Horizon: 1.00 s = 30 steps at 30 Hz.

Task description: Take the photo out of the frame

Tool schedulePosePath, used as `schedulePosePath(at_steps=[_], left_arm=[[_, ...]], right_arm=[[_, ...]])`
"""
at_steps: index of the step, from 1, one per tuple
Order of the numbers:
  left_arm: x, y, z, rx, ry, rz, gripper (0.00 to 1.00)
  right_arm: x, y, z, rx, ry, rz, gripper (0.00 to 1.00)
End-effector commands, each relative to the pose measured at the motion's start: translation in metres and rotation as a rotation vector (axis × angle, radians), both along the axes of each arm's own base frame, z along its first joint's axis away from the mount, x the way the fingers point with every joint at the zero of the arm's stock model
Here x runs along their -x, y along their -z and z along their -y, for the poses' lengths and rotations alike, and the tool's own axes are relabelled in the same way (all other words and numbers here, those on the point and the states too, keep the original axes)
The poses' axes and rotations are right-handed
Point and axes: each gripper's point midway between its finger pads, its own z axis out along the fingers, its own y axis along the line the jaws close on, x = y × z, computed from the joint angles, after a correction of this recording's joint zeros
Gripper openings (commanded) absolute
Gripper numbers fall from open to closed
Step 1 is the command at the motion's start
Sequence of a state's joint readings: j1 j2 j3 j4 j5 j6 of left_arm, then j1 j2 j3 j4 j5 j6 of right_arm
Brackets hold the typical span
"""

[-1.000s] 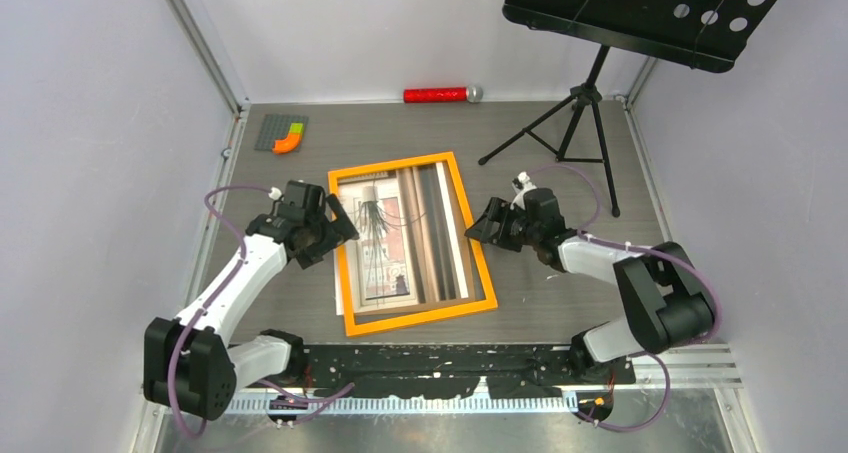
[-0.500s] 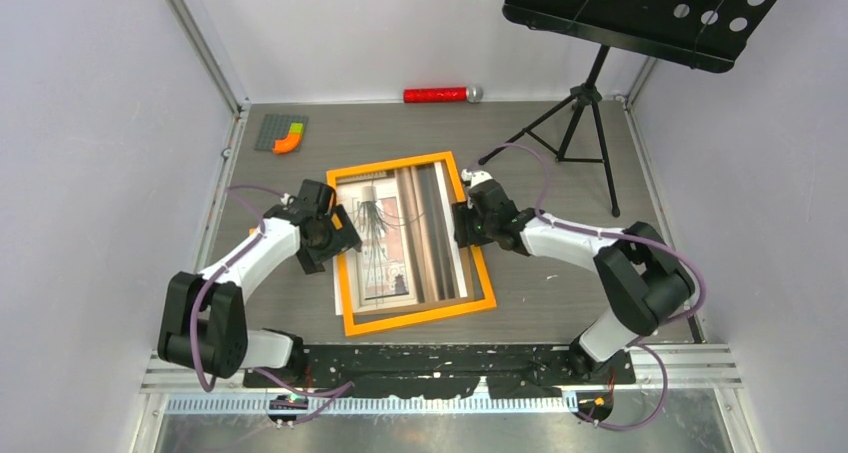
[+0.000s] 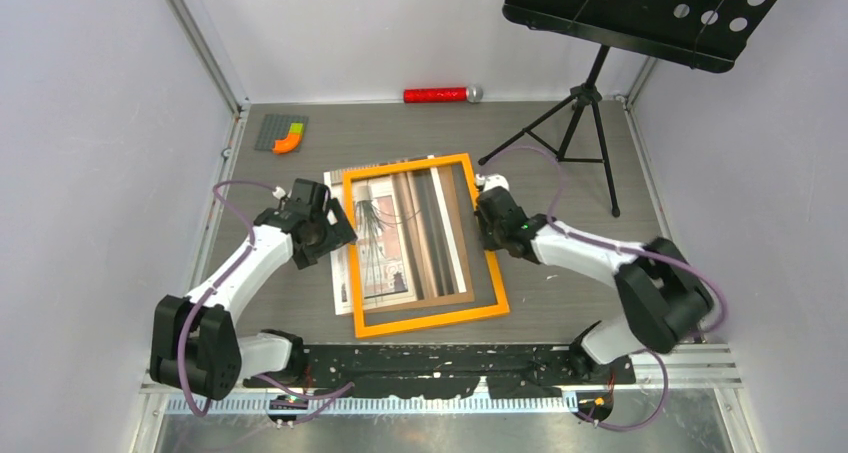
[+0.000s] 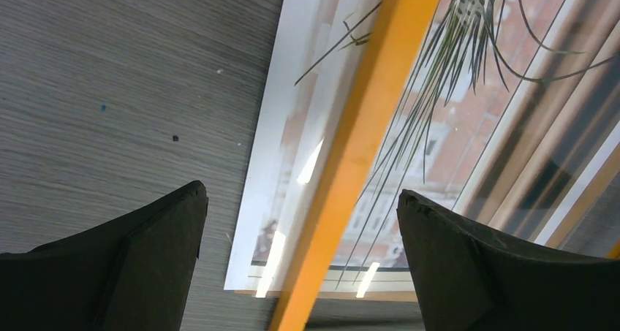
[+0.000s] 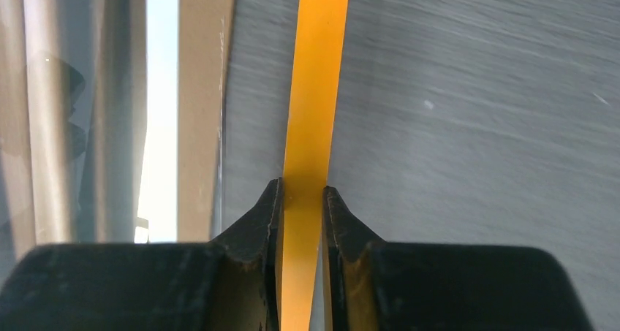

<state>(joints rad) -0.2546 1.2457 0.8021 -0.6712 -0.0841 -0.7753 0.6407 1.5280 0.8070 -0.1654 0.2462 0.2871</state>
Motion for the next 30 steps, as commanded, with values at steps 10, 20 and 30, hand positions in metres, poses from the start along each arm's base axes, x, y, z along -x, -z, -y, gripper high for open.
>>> schedulePosePath(at_steps=[10,20,30], left_arm=[[-0.015,-0.005,-0.002,-0.02,0.017,0.015,0.96],[-0.026,0.005,0.028,0.105,0.107,-0.018,0.95],[-0.031,-0.001,0.024,0.076,0.105,-0.009,0.97]], right_arm=[[0.078,-0.032,0.101,0.015,0.234,-0.085,0.05],[0.126,-0.026,0.168,0.133,0.539,-0.15,0.06],[0.12,-0.052,0.184,0.15,0.63,-0.062,0.63]])
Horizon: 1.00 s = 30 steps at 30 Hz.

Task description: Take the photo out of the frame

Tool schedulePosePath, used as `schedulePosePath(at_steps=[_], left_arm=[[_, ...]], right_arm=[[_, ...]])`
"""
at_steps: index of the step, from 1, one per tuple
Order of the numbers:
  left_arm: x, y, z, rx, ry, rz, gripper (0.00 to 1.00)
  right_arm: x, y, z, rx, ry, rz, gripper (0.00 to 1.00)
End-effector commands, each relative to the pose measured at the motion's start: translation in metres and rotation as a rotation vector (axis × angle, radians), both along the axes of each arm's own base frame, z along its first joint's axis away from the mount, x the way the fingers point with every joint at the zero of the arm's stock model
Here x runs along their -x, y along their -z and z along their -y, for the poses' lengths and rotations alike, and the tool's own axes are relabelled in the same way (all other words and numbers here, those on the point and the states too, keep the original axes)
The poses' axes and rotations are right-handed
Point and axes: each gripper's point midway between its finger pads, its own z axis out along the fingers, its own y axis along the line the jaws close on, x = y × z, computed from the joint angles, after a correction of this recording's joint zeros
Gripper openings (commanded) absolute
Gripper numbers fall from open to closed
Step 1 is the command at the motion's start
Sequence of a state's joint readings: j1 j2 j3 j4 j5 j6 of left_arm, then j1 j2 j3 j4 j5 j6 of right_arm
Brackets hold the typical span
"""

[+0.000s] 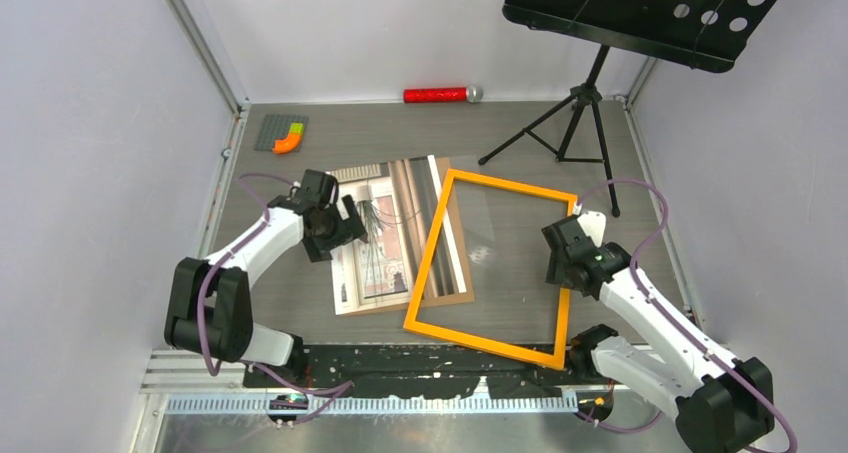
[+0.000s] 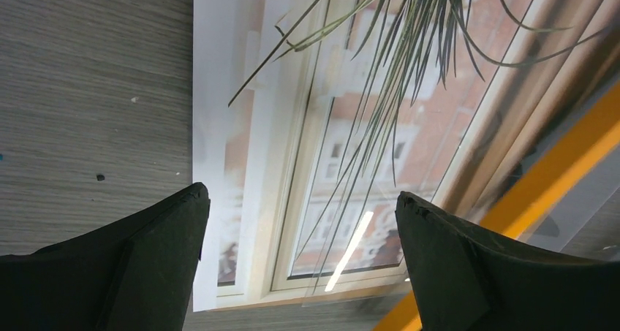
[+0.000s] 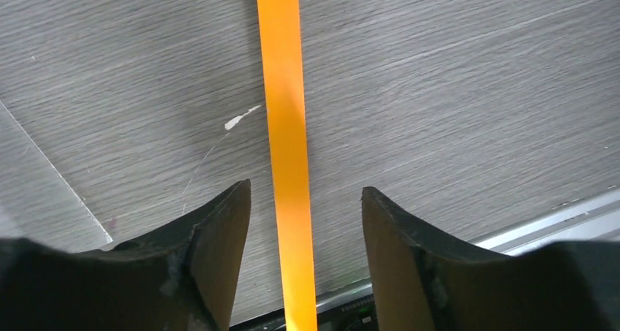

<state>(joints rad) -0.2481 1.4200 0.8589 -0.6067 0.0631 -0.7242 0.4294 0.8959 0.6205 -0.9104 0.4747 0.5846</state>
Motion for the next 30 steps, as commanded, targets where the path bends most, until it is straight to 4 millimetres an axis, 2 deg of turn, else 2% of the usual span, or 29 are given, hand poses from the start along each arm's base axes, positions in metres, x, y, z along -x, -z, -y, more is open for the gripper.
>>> schedulePosePath(at_steps=[1,3,6,9,11,12,13,14,15,16,17,18,19,20,21,24,27,28,30], left_arm=[[-0.015,-0.022,-0.007,-0.036,-0.009,0.078,0.98],[-0.016,-0.027,-0.021,-0.09,-0.042,0.098,1.0],[-0.011,-0.026,-0.036,-0.101,-0.103,0.096,1.0],[-0.006,-0.012,-0.038,0.024,-0.144,0.062,1.0],[-0.003,-0.001,-0.039,0.095,-0.169,0.05,0.99],[-0.002,0.003,-0.037,0.126,-0.176,0.049,0.98],[-0.001,0.007,-0.034,0.156,-0.174,0.044,0.98],[-0.001,0.009,-0.03,0.182,-0.168,0.043,0.98],[-0.002,0.01,-0.026,0.204,-0.161,0.04,0.98],[-0.003,0.011,-0.022,0.227,-0.155,0.037,0.98],[-0.004,0.012,-0.019,0.246,-0.151,0.035,0.97],[-0.004,0.014,-0.016,0.264,-0.151,0.033,0.97],[-0.005,0.015,-0.014,0.28,-0.151,0.033,0.97],[-0.006,0.016,-0.012,0.291,-0.151,0.034,0.97],[-0.006,0.017,-0.01,0.303,-0.152,0.031,0.96],[-0.006,0.019,-0.01,0.308,-0.155,0.025,0.96],[-0.005,0.019,-0.008,0.319,-0.157,0.032,0.95],[-0.004,0.018,-0.007,0.327,-0.155,0.039,0.94],[-0.004,0.014,-0.005,0.343,-0.16,0.057,0.94]], right_arm=[[-0.014,-0.025,0.007,0.023,0.05,0.098,0.68],[-0.028,-0.034,-0.003,-0.026,0.0,0.172,0.75],[-0.042,-0.041,-0.034,-0.147,-0.155,0.27,0.8],[-0.057,-0.06,-0.059,-0.21,-0.288,0.378,0.81],[-0.064,-0.07,-0.085,-0.28,-0.406,0.432,0.8],[-0.073,-0.084,-0.101,-0.315,-0.461,0.497,0.8],[-0.074,-0.085,-0.117,-0.349,-0.533,0.503,0.8],[-0.081,-0.1,-0.138,-0.391,-0.597,0.569,0.8],[-0.085,-0.098,-0.155,-0.428,-0.644,0.548,0.8],[-0.089,-0.111,-0.177,-0.486,-0.696,0.589,0.8],[-0.093,-0.107,-0.199,-0.524,-0.75,0.545,0.8],[-0.095,-0.118,-0.222,-0.552,-0.813,0.578,0.79],[-0.105,-0.115,-0.24,-0.554,-0.841,0.552,0.79],[-0.106,-0.117,-0.256,-0.56,-0.877,0.558,0.79],[-0.117,-0.111,-0.271,-0.557,-0.887,0.535,0.79],[-0.138,-0.105,-0.302,-0.581,-0.917,0.531,0.78],[-0.161,-0.084,-0.331,-0.59,-0.936,0.47,0.76],[-0.163,-0.078,-0.335,-0.592,-0.939,0.446,0.75],[-0.168,-0.05,-0.345,-0.6,-0.928,0.376,0.74]])
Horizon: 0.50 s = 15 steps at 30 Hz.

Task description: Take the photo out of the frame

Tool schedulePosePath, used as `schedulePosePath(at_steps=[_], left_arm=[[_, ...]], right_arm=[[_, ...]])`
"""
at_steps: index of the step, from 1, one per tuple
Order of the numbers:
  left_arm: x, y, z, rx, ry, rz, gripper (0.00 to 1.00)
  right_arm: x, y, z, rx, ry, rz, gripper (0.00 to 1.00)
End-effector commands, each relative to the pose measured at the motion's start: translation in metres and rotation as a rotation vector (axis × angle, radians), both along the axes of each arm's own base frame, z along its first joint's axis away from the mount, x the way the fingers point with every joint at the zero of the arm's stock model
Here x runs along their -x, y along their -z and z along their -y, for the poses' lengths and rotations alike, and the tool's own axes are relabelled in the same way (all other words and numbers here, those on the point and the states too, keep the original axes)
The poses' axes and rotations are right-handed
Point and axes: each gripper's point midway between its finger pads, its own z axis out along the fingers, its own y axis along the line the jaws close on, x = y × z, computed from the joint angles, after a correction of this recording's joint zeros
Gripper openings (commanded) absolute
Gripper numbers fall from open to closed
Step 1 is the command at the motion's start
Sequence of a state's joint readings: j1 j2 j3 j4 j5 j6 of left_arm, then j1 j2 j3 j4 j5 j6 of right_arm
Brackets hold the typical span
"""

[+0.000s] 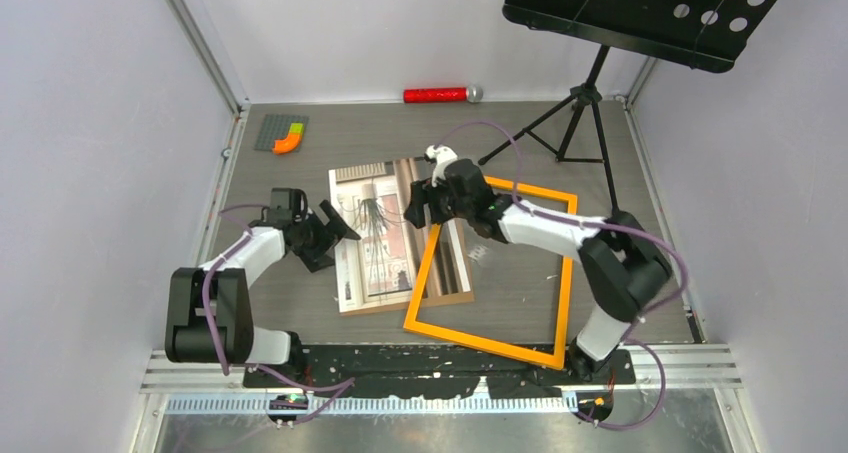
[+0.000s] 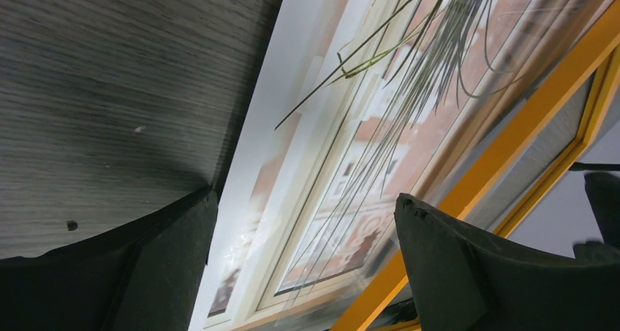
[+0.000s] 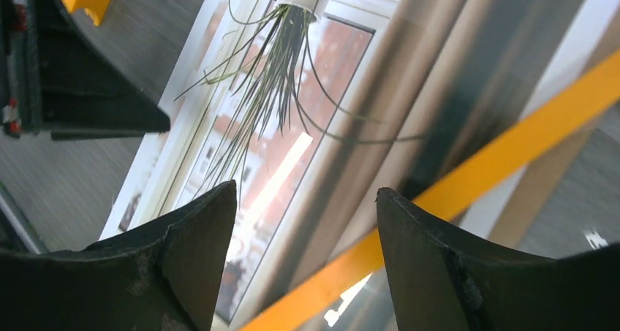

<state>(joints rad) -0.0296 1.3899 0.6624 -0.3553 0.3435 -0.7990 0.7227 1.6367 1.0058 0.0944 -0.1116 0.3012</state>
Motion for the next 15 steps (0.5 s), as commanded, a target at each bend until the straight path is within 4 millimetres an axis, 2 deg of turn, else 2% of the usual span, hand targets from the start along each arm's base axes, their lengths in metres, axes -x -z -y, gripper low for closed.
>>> schedulePosePath(at_steps=[1,2,3,4,10,15], left_arm=[[0.0,-0.004,0.008,0.054,-0.004,0.04,0.94],[-0.002,-0.008,0.01,0.072,-0.004,0.058,0.93],[-0.004,-0.014,0.014,0.099,-0.003,0.079,0.93],[-0.006,-0.017,0.017,0.123,-0.001,0.095,0.93],[-0.009,-0.025,0.022,0.149,0.013,0.128,0.93],[-0.005,-0.026,0.011,0.076,0.001,0.119,0.93]], right_arm=[[-0.021,-0.002,-0.033,-0.06,-0.046,0.008,0.74],[-0.021,0.016,-0.033,-0.032,-0.038,-0.03,0.73],[-0.022,0.02,-0.033,-0.016,-0.038,-0.046,0.73],[-0.022,0.033,-0.033,0.011,-0.034,-0.069,0.73],[-0.024,0.067,-0.023,0.137,-0.018,-0.117,0.73],[-0.016,0.104,0.006,0.318,0.039,-0.222,0.73]])
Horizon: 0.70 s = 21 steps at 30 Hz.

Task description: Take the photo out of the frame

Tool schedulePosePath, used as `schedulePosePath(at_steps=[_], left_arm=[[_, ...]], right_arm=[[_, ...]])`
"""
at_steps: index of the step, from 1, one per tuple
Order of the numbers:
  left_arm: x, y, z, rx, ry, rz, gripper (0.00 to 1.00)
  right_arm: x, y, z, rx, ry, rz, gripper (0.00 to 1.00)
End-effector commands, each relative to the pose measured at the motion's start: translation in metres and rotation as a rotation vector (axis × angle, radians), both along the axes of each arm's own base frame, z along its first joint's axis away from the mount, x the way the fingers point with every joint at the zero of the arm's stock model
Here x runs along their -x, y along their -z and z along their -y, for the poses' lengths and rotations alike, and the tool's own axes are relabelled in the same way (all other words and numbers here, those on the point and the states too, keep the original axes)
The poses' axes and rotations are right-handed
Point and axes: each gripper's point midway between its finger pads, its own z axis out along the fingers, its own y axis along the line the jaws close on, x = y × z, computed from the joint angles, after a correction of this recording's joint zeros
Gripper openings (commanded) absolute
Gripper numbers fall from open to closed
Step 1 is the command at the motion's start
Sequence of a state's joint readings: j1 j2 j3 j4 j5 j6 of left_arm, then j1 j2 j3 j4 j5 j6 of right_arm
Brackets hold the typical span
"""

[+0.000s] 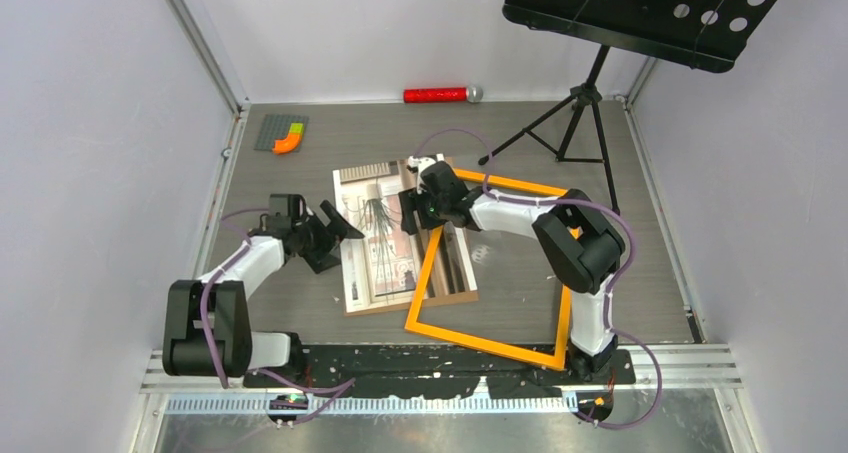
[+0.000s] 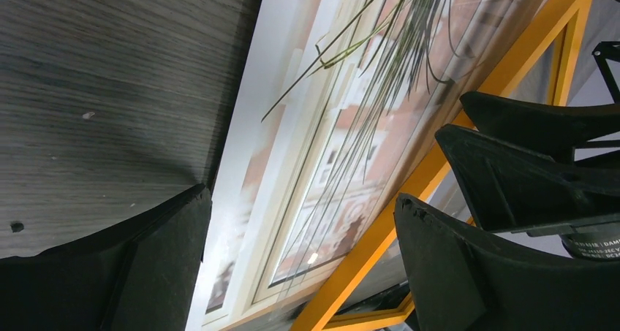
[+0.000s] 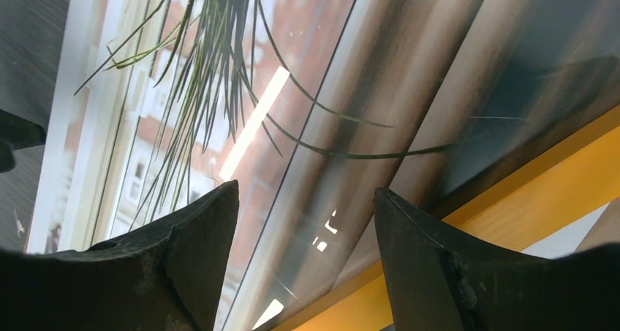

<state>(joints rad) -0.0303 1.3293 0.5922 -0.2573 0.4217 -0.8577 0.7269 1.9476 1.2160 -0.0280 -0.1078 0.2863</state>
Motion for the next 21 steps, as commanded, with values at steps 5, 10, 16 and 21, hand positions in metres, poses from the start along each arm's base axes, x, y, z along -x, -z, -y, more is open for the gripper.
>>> schedulePosePath(at_steps=[5,10,16,21], left_arm=[[-0.004,-0.017,-0.007,-0.057,0.011,0.054,0.95],[-0.004,-0.016,-0.005,-0.05,0.036,0.042,0.95],[-0.007,-0.019,0.005,-0.03,0.074,0.054,0.96],[-0.02,-0.015,0.001,-0.064,0.076,0.04,0.96]], right_arm=[[0.004,0.044,0.072,0.384,0.133,-0.09,0.73],[0.013,0.054,0.112,0.501,0.208,-0.158,0.73],[0.006,0.044,0.125,0.551,0.229,-0.117,0.73],[0.028,0.054,0.056,0.248,0.045,-0.258,0.71]])
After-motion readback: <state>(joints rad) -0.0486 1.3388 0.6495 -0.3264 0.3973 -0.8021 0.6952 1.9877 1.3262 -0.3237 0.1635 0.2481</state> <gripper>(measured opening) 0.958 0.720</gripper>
